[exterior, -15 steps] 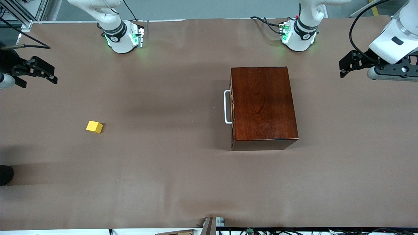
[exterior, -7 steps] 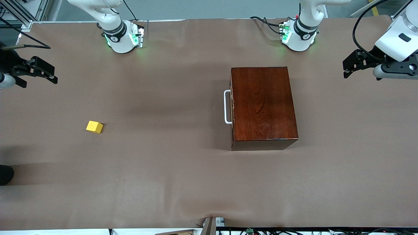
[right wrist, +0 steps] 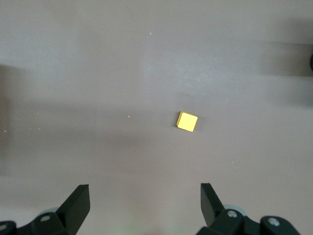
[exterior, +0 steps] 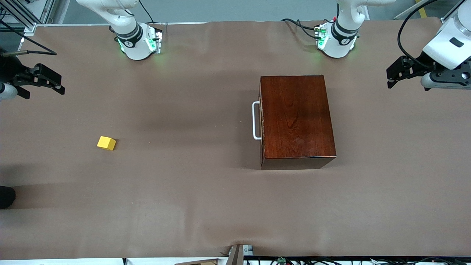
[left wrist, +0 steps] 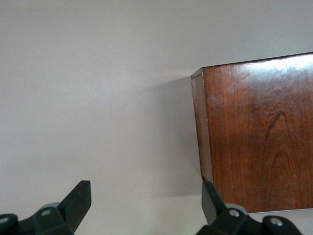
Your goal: Open drawer, take yellow block, close drawer
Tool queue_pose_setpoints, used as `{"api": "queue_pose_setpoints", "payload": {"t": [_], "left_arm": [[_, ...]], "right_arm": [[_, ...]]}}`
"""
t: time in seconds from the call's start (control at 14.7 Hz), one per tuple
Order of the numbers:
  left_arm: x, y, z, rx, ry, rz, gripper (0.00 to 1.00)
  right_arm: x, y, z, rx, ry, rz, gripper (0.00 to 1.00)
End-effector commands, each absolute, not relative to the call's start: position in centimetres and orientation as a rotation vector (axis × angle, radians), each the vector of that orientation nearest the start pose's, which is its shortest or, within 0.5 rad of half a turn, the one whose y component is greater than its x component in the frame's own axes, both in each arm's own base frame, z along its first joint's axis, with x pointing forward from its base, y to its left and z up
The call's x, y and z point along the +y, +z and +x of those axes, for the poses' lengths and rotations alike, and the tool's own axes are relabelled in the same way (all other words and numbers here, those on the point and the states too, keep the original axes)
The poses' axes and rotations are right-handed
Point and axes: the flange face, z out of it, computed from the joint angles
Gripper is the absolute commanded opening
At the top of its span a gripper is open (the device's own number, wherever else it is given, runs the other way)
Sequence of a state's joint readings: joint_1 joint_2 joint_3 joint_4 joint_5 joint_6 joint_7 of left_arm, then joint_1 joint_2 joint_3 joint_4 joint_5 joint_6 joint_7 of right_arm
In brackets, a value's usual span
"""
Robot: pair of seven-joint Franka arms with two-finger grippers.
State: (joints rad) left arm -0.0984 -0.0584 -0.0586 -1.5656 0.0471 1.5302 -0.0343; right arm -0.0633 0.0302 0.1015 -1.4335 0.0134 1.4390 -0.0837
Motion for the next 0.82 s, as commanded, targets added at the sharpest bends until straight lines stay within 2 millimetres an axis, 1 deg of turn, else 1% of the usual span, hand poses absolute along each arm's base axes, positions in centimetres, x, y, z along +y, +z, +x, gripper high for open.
{"api": "queue_pose_setpoints", "payload": {"t": [0.0, 0.07, 0.2, 0.41, 0.54, 0.75], "left_arm": [[-7.2, 65.7, 52.2, 0.202, -0.032, -3.101, 1.0], [-7.6, 65.7, 52.1, 0.213, -0.03, -3.096, 1.0], [-7.9, 65.6, 52.0, 0.213, -0.02, -3.096, 1.0], [-7.3, 66.1, 52.3, 0.206, -0.037, -3.096, 1.0], [-7.1, 66.8, 52.5, 0.196, -0.06, -3.1, 1.0], [-7.3, 66.7, 52.5, 0.196, -0.051, -3.097, 1.0]], "right_arm": [[2.1, 66.4, 55.0, -0.206, 0.041, -3.104, 1.0], [2.3, 66.4, 55.0, -0.208, 0.041, -3.104, 1.0], [2.2, 66.3, 55.0, -0.208, 0.044, -3.104, 1.0], [1.9, 66.3, 55.0, -0.201, 0.046, -3.104, 1.0], [1.9, 66.2, 54.8, -0.204, 0.079, -3.103, 1.0], [1.9, 66.2, 54.8, -0.204, 0.077, -3.101, 1.0]]}}
